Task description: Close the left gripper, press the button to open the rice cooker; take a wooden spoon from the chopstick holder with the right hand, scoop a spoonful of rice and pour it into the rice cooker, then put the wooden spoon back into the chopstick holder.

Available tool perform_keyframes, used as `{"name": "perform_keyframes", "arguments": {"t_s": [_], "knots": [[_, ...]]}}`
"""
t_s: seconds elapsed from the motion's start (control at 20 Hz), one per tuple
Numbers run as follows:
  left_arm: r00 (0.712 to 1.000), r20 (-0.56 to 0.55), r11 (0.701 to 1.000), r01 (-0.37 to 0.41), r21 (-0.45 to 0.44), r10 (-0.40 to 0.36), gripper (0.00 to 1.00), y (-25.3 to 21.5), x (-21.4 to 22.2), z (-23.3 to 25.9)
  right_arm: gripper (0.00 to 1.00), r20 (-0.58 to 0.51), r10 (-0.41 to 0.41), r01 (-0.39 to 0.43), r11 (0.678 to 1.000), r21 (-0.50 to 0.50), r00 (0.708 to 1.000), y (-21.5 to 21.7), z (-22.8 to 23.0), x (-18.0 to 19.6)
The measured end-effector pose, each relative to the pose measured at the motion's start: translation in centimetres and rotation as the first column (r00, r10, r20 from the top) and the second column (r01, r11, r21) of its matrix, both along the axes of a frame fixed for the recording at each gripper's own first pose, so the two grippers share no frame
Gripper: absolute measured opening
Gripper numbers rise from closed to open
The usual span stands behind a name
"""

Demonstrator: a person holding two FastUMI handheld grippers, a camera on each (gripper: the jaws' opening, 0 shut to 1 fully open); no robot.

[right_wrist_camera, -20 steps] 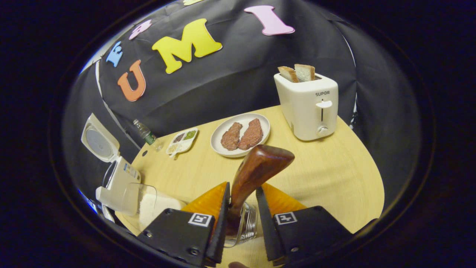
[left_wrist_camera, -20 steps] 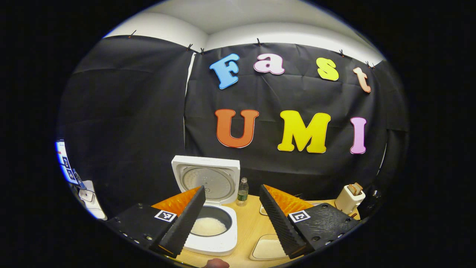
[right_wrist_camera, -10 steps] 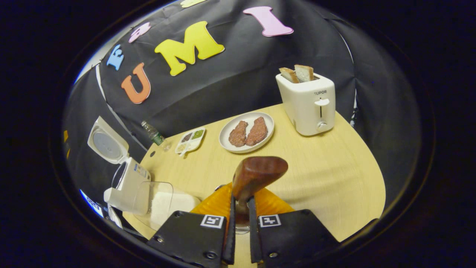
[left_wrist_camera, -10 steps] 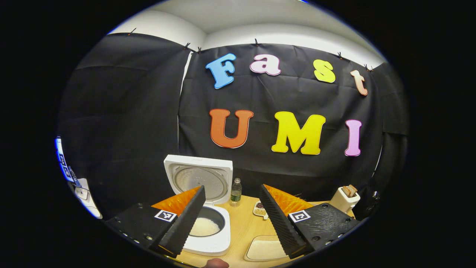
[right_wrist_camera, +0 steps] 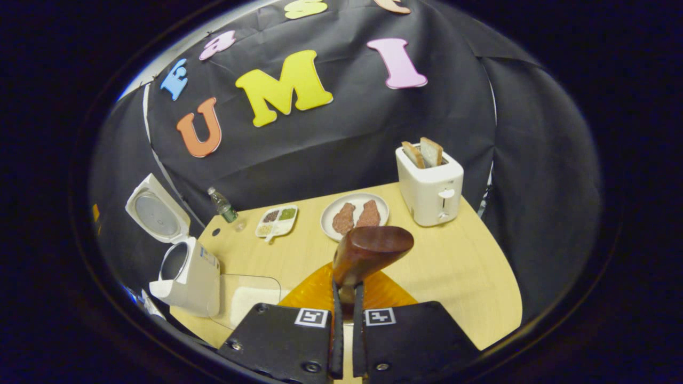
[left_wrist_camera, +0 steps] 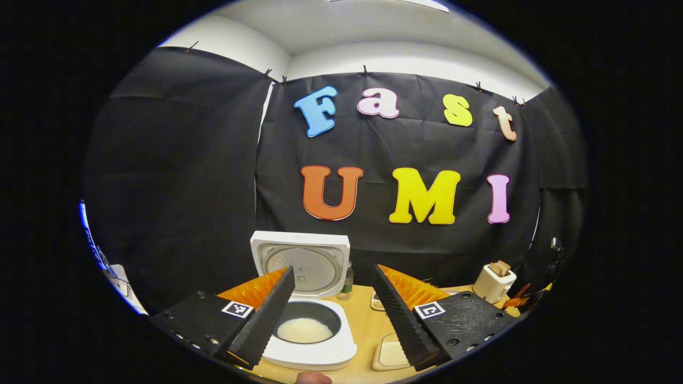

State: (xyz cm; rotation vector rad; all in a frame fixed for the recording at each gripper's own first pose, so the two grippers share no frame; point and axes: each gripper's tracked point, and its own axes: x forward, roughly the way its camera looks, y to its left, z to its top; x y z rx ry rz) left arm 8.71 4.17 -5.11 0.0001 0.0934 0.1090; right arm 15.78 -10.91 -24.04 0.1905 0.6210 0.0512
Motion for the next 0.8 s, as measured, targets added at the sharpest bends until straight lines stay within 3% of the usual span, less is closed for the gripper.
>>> {"name": "perform_keyframes", "arguments": {"t_s": [0.15, 0.35, 0.55, 0.75, 0.8], "knots": [[0.999, -0.016, 0.999, 0.028, 0.032, -0.027, 0.94, 1.5, -1.0, -0.6, 0.12, 0.049, -0.004, 0.005, 1.000, -0.027, 0.999, 3.2, 3.2, -0.6], [0.998, -0.025, 0.998, 0.052, 0.018, -0.052, 0.94, 3.6, -1.9, -1.0, 0.12, 0.073, 0.053, -0.054, 0.998, 0.024, 0.996, 10.7, 4.7, -1.9], [0.998, -0.046, 0.999, 0.041, -0.004, -0.041, 0.94, 6.4, -2.5, -1.9, 0.12, 0.032, 0.086, -0.086, 0.996, 0.007, 0.996, 16.7, 1.0, -2.3], [0.997, -0.069, 1.000, 0.029, -0.011, -0.029, 0.94, 9.1, -3.1, -2.8, 0.12, -0.005, 0.075, -0.075, 0.989, -0.126, 0.997, 18.4, -4.8, -1.9], [0.996, -0.083, 0.999, 0.026, -0.018, -0.028, 0.84, 9.8, -3.2, -3.3, 0.12, -0.008, 0.068, -0.068, 0.984, -0.166, 0.998, 18.4, -6.1, -1.9]]}}
